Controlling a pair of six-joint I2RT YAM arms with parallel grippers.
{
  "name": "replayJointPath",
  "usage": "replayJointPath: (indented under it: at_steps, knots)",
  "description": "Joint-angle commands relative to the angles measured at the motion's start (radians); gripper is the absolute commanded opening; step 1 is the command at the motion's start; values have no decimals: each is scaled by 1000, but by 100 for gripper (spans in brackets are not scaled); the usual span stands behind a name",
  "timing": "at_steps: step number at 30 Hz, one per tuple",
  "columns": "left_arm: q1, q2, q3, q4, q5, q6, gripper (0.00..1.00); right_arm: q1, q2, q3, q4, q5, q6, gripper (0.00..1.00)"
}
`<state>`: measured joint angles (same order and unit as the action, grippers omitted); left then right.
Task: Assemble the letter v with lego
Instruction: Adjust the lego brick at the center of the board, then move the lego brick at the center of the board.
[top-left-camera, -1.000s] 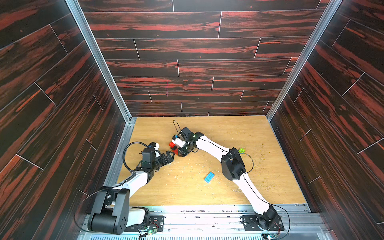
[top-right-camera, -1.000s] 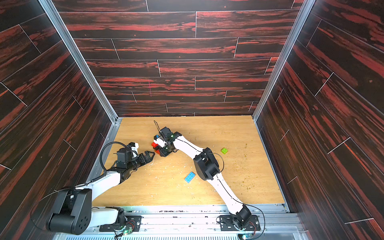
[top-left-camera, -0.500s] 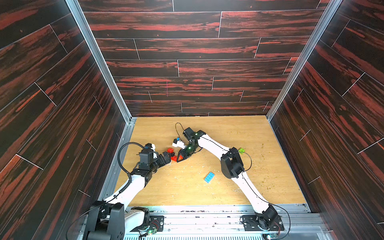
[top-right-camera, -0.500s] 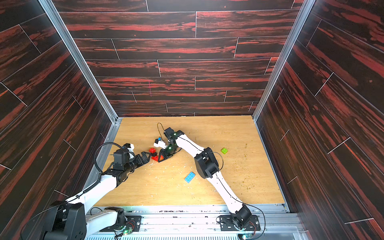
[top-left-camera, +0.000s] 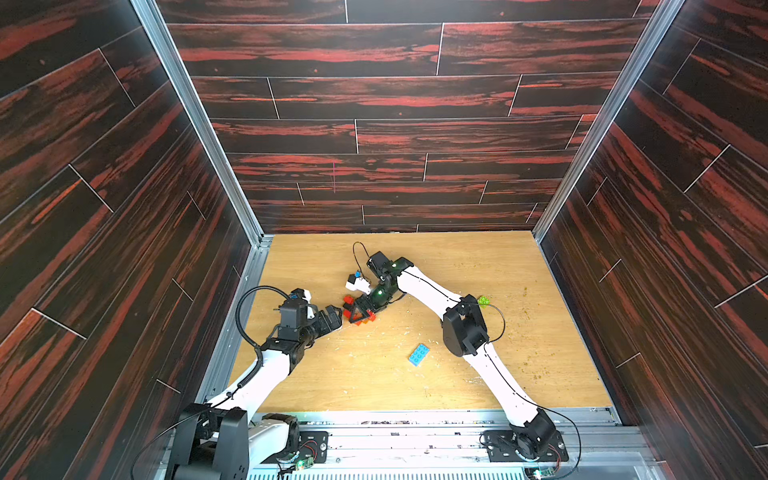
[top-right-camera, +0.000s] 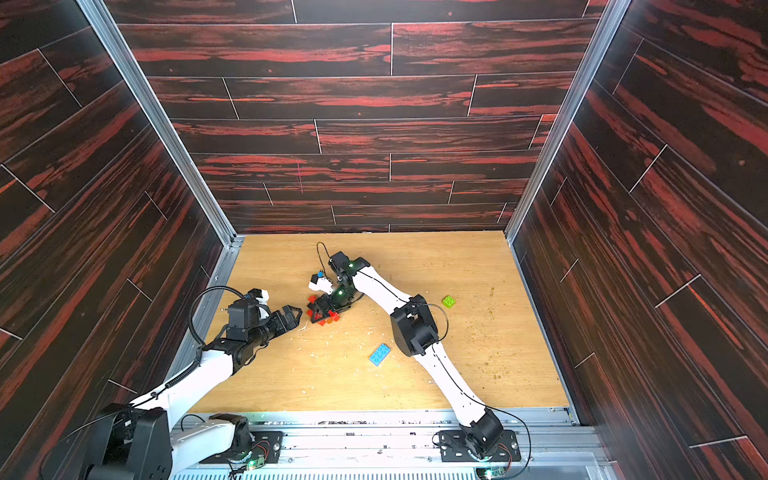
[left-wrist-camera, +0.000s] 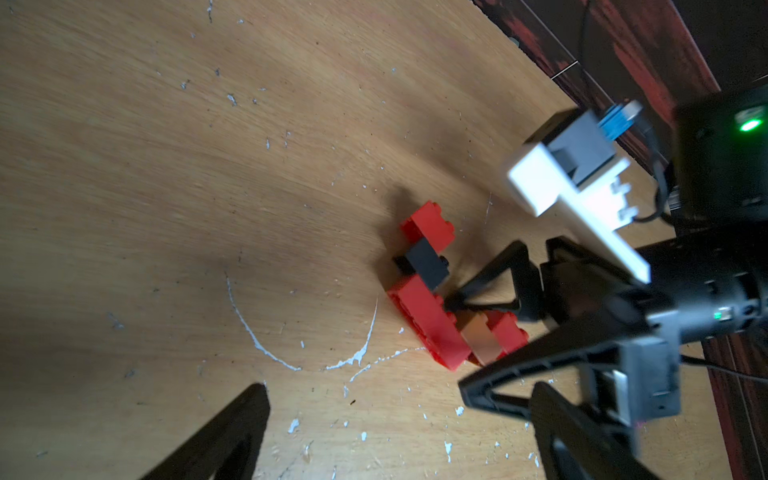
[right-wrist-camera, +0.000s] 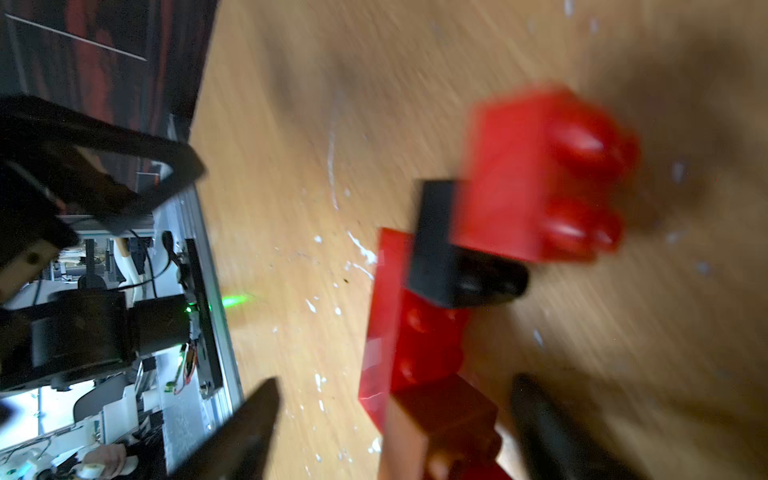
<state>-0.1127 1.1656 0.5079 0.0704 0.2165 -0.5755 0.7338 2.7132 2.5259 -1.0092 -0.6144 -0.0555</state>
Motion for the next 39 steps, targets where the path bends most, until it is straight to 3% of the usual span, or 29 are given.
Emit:
replayJointPath:
  at_steps: [1, 9, 21, 26, 33, 39]
  knots:
    - [-4, 7, 12, -19, -7, 22, 100, -7, 48, -21, -11, 106, 32, 99]
    - [-16, 41, 41, -69, -16, 61, 100, -15, -46, -87, 100, 288, 78, 98]
    - [-179, 146, 168, -293, -205, 163, 100, -40, -295, -239, 285, 497, 148, 98]
    - [-247, 242, 247, -379, -282, 169, 100, -45, -412, -368, 332, 713, 178, 98]
    - [-299, 372, 346, -450, -367, 193, 100, -83, -588, -630, 448, 762, 250, 98]
    - [-314, 461, 392, -428, -348, 184, 100, -113, -687, -774, 493, 746, 254, 98]
